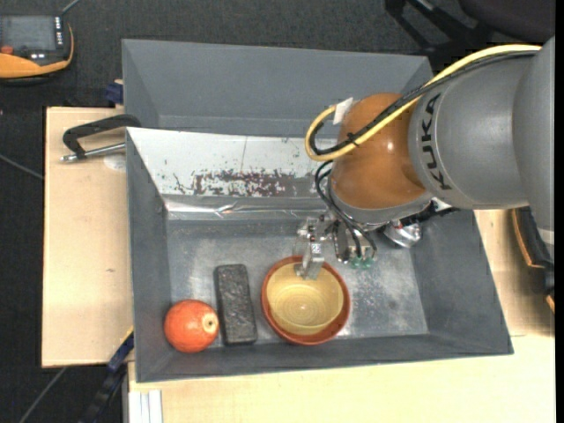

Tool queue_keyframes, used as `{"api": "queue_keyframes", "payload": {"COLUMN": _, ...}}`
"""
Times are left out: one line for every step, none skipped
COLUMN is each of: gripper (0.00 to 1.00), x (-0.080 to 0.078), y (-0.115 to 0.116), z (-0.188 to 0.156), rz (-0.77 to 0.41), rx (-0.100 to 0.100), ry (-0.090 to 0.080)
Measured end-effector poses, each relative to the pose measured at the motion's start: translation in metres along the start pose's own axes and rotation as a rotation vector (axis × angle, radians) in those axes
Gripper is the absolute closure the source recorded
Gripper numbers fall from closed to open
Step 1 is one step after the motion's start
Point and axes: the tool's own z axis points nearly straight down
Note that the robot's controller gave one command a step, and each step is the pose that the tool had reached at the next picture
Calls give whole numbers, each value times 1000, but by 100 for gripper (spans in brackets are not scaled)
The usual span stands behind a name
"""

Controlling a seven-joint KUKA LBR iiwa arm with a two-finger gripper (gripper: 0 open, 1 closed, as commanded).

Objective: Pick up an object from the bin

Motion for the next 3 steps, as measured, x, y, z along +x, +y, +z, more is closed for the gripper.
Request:
{"api": "queue_keyframes", "payload": {"gripper": 100, "x": 21, "y": -36, "z": 30, "rz": 452, "rx": -1, "ry": -1}}
{"api": "queue_keyframes", "payload": {"gripper": 100, "x": 43, "y": -39, "z": -31, "rz": 393, "rx": -4, "ry": -14}}
{"api": "queue_keyframes", "payload": {"gripper": 0, "x": 44, "y": -38, "z": -27, "rz": 393, "rx": -3, "ry": -6}}
